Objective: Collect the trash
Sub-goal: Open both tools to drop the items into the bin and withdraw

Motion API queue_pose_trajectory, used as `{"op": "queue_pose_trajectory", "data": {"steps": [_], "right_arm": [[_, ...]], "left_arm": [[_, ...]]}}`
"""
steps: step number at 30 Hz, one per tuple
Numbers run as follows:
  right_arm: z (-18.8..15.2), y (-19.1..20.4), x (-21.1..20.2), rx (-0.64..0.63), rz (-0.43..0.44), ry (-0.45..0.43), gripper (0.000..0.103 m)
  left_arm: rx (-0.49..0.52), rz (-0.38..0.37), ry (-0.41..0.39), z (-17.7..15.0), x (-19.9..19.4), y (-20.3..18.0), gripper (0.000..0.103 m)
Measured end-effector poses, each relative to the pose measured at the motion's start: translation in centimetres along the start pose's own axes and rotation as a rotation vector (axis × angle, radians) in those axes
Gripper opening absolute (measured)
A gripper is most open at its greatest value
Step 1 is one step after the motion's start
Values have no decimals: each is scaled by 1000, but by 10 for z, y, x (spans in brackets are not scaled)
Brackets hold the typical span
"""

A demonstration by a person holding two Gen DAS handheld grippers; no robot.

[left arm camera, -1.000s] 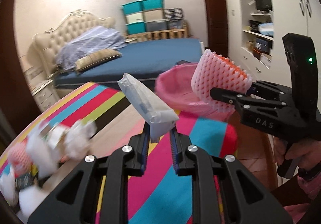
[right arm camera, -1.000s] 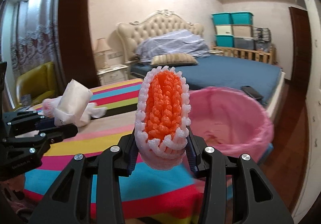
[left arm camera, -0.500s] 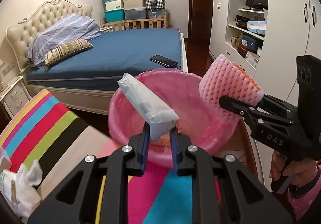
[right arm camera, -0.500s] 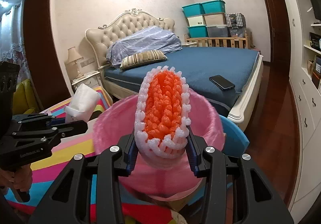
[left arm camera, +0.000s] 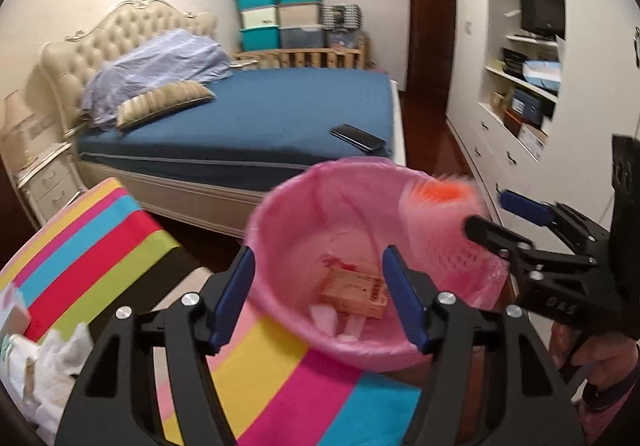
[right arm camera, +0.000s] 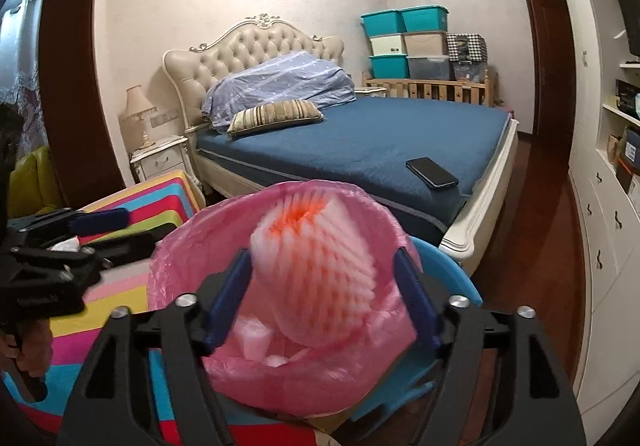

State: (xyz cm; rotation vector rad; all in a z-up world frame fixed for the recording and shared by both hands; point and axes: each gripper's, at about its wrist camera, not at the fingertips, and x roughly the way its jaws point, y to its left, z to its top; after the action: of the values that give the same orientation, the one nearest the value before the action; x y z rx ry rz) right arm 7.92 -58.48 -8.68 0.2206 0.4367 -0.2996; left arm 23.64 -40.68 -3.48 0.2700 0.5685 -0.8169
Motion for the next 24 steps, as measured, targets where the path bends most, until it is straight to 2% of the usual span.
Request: {"op": "queue_pose_trajectory", "data": {"steps": [1, 3, 8, 15, 18, 24], "right_arm": [[-1, -1, -4, 4, -2, -4, 74], [-4, -2, -10, 20, -1, -9, 74], [-17, 1, -31, 68, 30, -12, 74], [-36, 32, -46, 47, 88, 30, 74], [-43, 55, -46, 9, 126, 64, 74], [-50, 123, -42, -91, 225, 116, 75]], "left_arm": [[-14, 20, -9, -3, -7, 6, 71], [-43, 64, -39, -7, -22, 14, 85], [-56, 173, -64, -29, -61, 25, 98], [-45, 261, -52, -75, -116, 38, 98], [-27, 309, -49, -99, -141, 47, 98], [-53, 414, -47, -142, -197, 75, 98]]}}
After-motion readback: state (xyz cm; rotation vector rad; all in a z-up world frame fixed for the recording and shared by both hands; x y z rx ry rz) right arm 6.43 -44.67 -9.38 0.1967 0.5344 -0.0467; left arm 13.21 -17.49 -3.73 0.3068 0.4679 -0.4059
